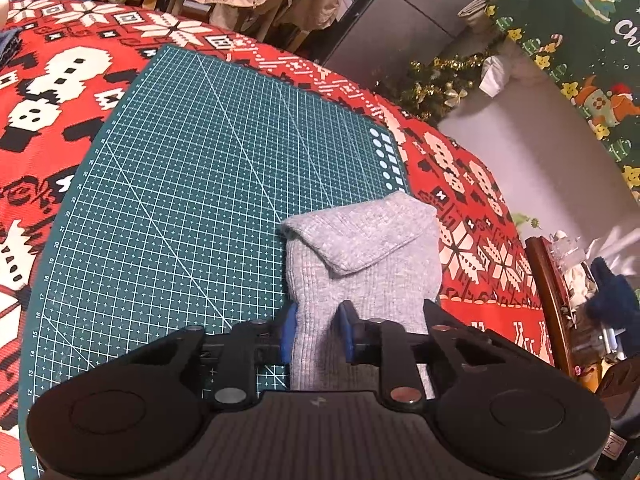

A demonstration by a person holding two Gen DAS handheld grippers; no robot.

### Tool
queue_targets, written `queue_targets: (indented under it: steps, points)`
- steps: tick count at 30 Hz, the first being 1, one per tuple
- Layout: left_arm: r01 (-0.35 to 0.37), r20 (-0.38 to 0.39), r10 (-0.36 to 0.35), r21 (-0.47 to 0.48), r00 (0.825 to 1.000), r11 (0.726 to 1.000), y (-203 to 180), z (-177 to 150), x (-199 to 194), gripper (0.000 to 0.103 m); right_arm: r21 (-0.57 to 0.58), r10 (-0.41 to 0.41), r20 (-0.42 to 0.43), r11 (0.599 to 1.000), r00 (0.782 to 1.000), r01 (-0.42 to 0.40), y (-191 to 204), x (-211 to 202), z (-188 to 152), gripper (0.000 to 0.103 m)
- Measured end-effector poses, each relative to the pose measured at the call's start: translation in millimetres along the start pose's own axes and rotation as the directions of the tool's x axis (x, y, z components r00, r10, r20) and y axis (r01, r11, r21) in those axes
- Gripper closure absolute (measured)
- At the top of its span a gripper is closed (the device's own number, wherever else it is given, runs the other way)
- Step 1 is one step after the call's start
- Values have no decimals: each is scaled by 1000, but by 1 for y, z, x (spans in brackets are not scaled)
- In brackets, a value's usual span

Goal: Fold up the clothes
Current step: 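Grasp the grey bundle's end with the left gripper while the right gripper grasps beside it, then lift the grey bundle with both grippers and carry it to the clothes stack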

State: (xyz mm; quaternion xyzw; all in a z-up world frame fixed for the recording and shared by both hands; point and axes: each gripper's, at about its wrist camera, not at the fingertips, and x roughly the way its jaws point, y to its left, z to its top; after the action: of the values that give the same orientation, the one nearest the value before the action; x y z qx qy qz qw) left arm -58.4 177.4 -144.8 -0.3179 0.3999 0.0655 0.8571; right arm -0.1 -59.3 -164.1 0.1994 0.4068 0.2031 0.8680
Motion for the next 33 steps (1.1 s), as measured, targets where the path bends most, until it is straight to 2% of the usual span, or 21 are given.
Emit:
queue_targets:
  steps: [2,5,8,13,18,23,30,33]
  points:
    - [-5,22,5,7,1000,1000,-3,0,-5,88,-34,-19,7,999,1000,19,8,-4,1,94]
    - [-18,74,15,38,997,999,-10,-1,-18,89,-79,-39,18,996,999,41,19,-12,2,95]
    - [-16,117,11,48,993,999,-10,3,-35,89,-89,-23,28,996,999,25,29,-22,6,95]
    - [-38,197,27,52,980,998,-1,18,-74,89,-176,14,68,984,998,-2,71,-42,16,95]
    - [-44,281,30,42,959,998,25,40,-123,89,-248,76,74,967,994,-56,134,-49,31,95]
    - [-91,336,76,28,939,995,61,68,-176,89,-274,148,55,953,988,-127,203,-47,40,95]
    - [-175,367,160,7,916,985,125,113,-240,89,-272,229,-11,936,973,-223,307,-33,48,95]
    - [-220,353,205,4,913,975,154,130,-257,89,-278,249,-40,927,968,-250,348,-23,49,96]
